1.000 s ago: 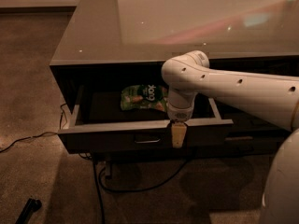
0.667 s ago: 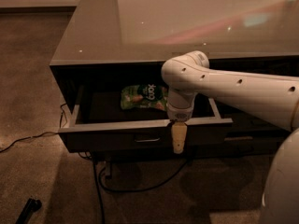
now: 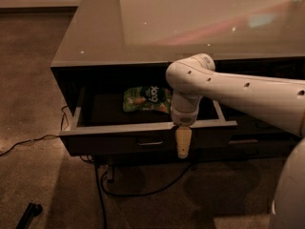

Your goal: Open top drawer

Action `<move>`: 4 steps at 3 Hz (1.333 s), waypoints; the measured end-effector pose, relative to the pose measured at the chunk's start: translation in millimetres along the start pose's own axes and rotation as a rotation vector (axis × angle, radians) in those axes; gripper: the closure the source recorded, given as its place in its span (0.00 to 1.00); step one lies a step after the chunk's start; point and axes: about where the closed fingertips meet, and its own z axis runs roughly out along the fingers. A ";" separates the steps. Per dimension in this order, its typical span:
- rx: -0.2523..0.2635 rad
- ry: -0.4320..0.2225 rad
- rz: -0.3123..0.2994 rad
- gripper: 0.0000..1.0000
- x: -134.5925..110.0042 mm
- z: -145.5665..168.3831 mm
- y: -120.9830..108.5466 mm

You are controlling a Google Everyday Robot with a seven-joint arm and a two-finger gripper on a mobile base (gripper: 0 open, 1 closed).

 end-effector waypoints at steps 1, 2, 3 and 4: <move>0.001 0.019 -0.003 0.00 6.6 1.3 5.6; -0.012 0.054 0.010 0.00 18.5 4.6 14.6; -0.026 0.093 0.003 0.19 27.8 9.2 27.3; -0.020 0.126 0.002 0.42 35.8 6.6 38.9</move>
Offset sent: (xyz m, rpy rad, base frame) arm -0.0259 -0.0305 -0.0051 -0.0930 0.0279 -0.0239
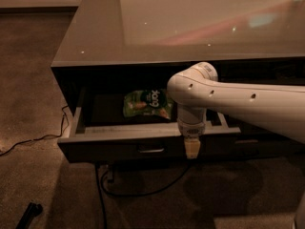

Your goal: Open top drawer

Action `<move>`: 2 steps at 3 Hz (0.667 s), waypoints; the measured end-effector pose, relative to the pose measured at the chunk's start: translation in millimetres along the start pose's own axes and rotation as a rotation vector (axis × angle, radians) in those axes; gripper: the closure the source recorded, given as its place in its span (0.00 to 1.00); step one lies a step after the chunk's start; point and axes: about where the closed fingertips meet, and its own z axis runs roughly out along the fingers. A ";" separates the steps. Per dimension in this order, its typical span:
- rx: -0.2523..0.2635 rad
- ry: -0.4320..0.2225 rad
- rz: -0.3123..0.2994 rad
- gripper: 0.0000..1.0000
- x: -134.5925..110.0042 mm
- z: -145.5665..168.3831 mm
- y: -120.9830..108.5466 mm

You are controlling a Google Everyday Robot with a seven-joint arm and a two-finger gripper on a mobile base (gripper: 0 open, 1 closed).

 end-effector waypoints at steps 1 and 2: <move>-0.008 0.027 0.024 0.65 8.9 -5.4 7.3; -0.010 0.030 0.033 0.62 13.5 -7.8 10.9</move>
Offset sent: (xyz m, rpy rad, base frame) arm -0.0187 -0.0210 0.0255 -0.0345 0.0052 -0.0521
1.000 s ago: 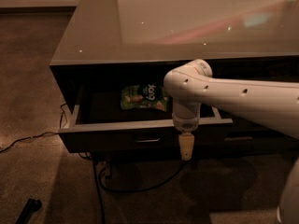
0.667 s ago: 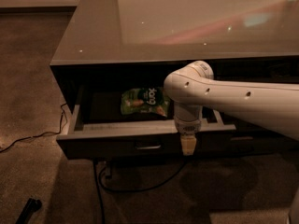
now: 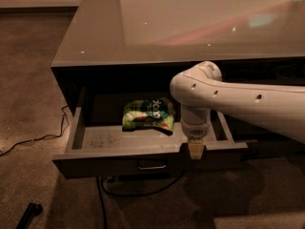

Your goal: Open top drawer

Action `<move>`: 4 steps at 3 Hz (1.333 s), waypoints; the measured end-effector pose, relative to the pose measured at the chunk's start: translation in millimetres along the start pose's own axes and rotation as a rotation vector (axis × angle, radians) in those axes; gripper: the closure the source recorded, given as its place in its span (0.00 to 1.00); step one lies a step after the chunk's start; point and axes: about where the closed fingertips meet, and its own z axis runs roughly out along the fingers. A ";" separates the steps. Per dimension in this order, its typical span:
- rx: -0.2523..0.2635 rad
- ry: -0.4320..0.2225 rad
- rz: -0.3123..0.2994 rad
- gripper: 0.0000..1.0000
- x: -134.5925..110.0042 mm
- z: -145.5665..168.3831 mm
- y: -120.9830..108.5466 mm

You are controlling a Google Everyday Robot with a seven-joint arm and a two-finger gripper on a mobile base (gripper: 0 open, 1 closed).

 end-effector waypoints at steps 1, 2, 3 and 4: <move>-0.015 -0.040 -0.022 0.39 -3.5 4.2 0.1; -0.070 -0.111 -0.056 0.16 -17.6 16.2 1.3; -0.070 -0.111 -0.056 0.00 -17.4 15.1 1.4; -0.156 -0.115 -0.096 0.00 -22.7 27.0 6.9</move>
Offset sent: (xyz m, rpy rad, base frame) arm -0.0116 0.0486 -0.0629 0.3201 0.2397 0.1563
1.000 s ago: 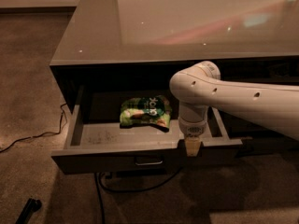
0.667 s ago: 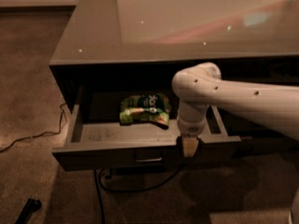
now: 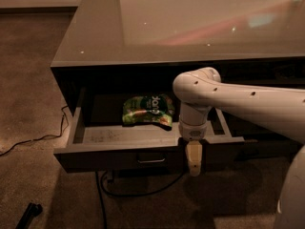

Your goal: Open top drawer

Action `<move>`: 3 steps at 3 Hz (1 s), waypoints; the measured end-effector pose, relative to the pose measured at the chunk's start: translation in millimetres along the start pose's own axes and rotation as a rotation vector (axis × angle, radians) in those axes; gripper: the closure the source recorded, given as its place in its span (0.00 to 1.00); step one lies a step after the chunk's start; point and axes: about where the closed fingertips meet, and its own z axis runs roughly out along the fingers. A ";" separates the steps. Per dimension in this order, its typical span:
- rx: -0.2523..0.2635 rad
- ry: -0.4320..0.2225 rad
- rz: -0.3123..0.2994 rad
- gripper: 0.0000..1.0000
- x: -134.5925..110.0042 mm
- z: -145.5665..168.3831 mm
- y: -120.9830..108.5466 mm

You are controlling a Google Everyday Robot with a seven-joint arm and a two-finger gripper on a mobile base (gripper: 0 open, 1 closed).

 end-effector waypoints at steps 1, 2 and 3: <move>-0.001 -0.002 0.000 0.00 0.0 0.6 0.2; 0.032 -0.028 0.011 0.00 3.7 -3.9 1.0; 0.102 -0.044 0.035 0.00 13.4 -21.7 1.1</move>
Offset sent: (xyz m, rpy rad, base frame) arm 0.0023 -0.0079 0.0150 0.0590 -0.0873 -0.0390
